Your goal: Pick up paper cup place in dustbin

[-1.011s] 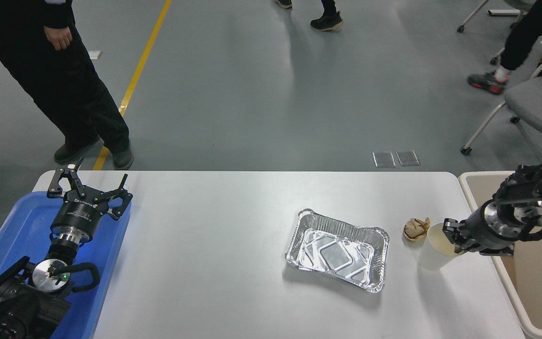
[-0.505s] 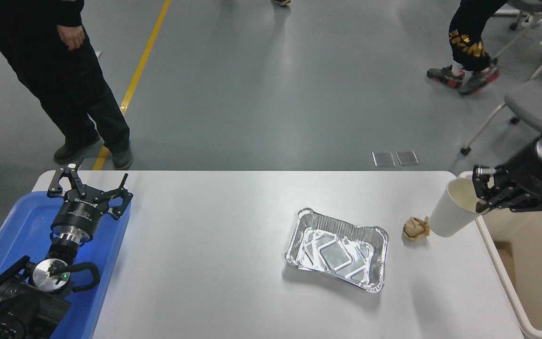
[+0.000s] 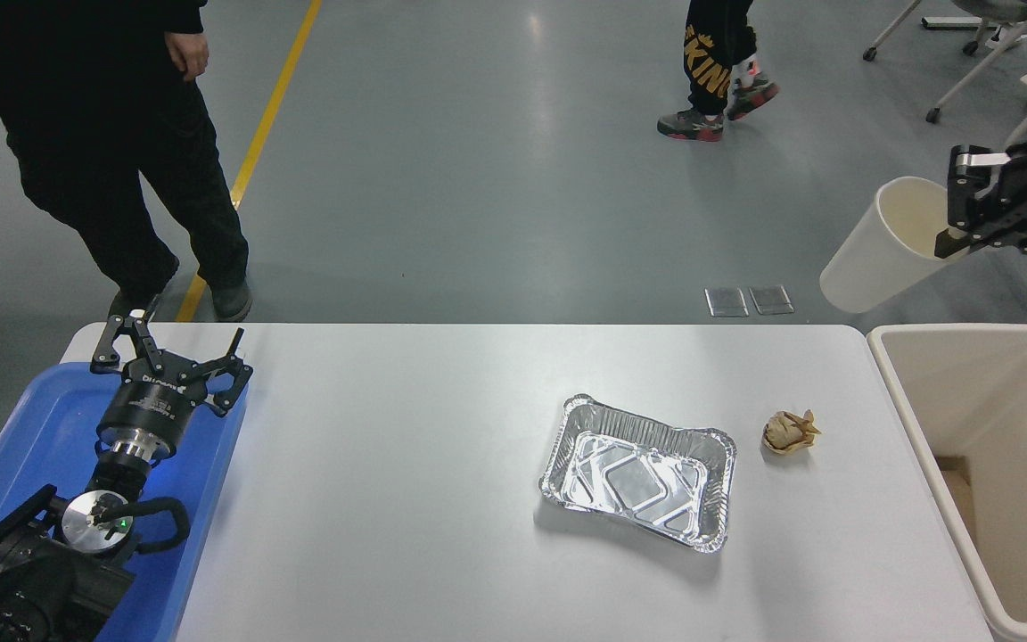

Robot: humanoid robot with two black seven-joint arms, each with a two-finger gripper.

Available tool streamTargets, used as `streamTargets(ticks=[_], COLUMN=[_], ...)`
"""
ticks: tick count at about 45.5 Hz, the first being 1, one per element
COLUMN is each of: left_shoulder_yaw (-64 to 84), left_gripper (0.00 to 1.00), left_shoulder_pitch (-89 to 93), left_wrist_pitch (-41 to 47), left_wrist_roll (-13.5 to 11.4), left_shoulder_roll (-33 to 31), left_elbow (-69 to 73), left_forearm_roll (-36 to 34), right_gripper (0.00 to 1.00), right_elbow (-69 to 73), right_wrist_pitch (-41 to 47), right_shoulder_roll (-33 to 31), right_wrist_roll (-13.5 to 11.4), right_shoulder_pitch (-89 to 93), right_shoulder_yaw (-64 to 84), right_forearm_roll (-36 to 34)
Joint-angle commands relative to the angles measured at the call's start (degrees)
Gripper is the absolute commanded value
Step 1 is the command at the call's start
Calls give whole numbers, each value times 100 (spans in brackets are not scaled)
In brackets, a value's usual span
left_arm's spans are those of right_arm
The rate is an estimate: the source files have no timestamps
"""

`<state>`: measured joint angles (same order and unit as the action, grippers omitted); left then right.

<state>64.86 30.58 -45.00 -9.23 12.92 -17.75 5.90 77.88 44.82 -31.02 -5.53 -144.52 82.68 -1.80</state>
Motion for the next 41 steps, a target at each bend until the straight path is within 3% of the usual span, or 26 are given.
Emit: streamTargets(ticks=[1,14,23,32,41], left_shoulder_yaw=[0,0,18,18,18], left_gripper=[99,99,99,99,99], left_shoulder_pitch=[0,-8,-17,-17,-17], left_wrist_pitch=[0,0,0,0,0], left_wrist_roll=[0,-8,-17,-17,-17], left_shoulder_roll=[0,0,0,0,0], left_elbow=[0,0,0,0,0], left_forearm_roll=[-1,8,8,8,8], right_gripper=[0,0,0,0,0], right_elbow=[8,-185,-923,-1925,-2093], right_wrist_pitch=[18,18,18,18,-2219], right_shoulder_roll=[96,-79,-852,-1389,-2074], right_wrist_roll=[-1,-1,-10,-1,-1], right_shoulder_pitch=[-305,-244,-7,1573,3515], right_shoulder_yaw=[407,1066,1233,900,-101], right_forearm_roll=[4,189,294,558,593])
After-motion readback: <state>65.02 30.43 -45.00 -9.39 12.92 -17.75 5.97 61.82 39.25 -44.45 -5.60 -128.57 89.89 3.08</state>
